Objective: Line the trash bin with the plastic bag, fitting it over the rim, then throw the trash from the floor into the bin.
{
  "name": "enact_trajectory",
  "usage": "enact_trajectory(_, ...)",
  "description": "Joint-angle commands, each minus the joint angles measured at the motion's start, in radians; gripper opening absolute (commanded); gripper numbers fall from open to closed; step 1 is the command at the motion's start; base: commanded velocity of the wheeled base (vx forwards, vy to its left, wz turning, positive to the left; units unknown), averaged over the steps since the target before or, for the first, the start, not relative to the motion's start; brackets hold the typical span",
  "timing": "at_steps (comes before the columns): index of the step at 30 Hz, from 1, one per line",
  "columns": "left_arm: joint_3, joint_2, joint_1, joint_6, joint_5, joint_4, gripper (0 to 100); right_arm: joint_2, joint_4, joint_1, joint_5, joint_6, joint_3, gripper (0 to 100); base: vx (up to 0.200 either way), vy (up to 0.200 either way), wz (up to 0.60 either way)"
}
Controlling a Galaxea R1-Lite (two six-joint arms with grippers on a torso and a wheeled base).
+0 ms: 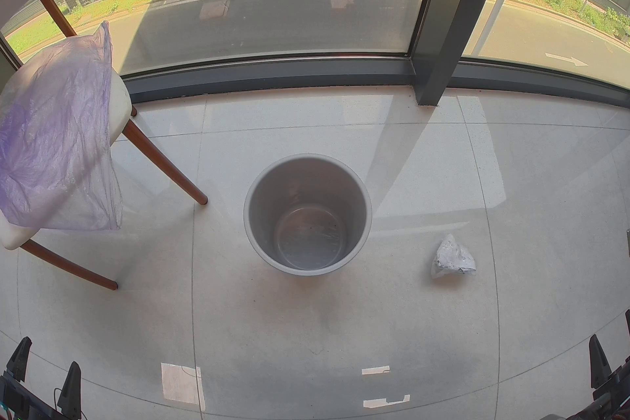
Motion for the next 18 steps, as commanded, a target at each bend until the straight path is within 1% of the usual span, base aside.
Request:
enact_trajectory(1, 0.018, -0.016, 0.0, 0.003, -0.002, -0.001, 100, -0.007, 0.0, 0.0, 0.0, 0.0, 0.016, 100, 0.0, 0.0, 0.0)
enact_trajectory(18, 0.018, -0.016, 0.0, 0.015, 0.0, -0.004, 100, -0.007, 0.0, 0.0, 0.0, -0.002, 0.016, 100, 0.0, 0.0, 0.0)
